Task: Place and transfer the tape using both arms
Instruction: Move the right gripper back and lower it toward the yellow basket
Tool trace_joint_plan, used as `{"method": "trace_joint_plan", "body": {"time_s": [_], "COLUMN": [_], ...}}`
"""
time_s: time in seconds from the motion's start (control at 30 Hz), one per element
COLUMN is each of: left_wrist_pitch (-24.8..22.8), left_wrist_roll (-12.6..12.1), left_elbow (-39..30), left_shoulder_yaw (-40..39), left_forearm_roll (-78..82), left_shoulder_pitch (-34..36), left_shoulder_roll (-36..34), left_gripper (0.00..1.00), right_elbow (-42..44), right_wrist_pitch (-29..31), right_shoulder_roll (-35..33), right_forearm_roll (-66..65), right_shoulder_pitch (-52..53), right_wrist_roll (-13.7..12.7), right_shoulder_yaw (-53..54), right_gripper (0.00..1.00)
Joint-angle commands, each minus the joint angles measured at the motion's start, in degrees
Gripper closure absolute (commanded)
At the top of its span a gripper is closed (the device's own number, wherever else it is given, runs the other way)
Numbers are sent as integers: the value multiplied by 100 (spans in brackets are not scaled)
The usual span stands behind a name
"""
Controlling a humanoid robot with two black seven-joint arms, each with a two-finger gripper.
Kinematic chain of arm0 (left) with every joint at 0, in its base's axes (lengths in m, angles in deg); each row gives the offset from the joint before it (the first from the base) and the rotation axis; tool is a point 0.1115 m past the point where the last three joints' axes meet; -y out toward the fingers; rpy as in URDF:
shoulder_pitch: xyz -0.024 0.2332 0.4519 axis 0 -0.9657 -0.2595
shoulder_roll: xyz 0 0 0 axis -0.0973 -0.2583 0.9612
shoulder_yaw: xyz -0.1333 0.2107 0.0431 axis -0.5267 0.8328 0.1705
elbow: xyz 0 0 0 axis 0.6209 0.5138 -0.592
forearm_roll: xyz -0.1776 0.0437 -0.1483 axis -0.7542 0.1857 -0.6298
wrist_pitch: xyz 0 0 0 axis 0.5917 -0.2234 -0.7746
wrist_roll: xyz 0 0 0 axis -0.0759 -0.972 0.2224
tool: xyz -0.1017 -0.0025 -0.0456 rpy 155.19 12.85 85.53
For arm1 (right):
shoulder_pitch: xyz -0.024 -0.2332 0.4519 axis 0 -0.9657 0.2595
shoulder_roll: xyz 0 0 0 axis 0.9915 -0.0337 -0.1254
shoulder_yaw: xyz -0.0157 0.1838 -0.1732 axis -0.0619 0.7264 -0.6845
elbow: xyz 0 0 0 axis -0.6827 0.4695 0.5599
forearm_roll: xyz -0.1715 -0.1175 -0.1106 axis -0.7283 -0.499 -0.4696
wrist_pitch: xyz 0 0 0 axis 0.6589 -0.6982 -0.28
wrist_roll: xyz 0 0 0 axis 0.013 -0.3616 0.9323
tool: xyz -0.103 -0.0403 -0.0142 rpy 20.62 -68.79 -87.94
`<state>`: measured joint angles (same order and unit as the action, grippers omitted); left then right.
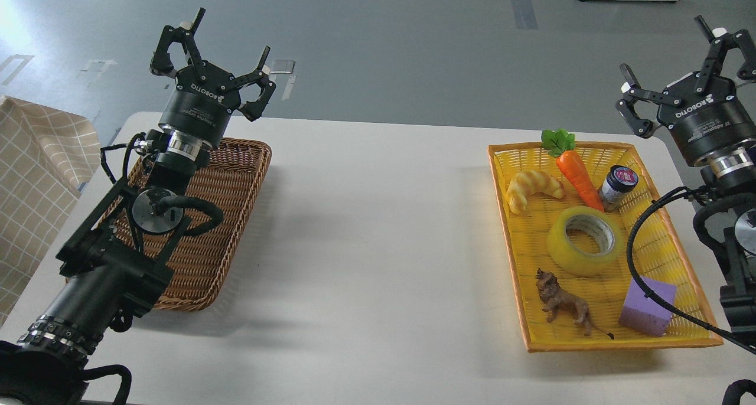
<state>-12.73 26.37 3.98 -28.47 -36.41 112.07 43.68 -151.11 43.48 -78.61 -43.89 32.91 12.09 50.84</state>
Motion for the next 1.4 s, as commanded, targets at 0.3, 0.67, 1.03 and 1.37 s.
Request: {"method": "trace_joint_plan", "body": {"time_s": [0.3, 0.67, 1.03, 1.37], "left_wrist_pitch": [0, 0, 0, 0], "left_wrist_roll": [-7, 2, 19, 19], "left_elbow": [-23, -58, -67, -67], "left_shoulder_yaw": [0, 0, -8, 0], "left_forearm_roll": [0, 0, 0, 0], "left_shoulder_pitch": [3, 3, -5, 12], "left_shoulder_roll": [4, 4, -5, -13], "left_gripper": [2, 2, 2, 2], "right_elbow": [35, 9, -141, -492], "right_wrist_pitch": [0, 0, 0, 0], "right_shoulder_roll": [-1438, -2502, -3179, -3399], "right_forearm_roll": [-360, -1820, -1979, -2479], "right_shoulder_pitch": [109, 495, 1014, 1084], "right_wrist_roll": [0, -17, -26, -35], "right_shoulder_yaw": [-980, -1974, -2651, -3239], "right_gripper": [0, 0, 0, 0]}}
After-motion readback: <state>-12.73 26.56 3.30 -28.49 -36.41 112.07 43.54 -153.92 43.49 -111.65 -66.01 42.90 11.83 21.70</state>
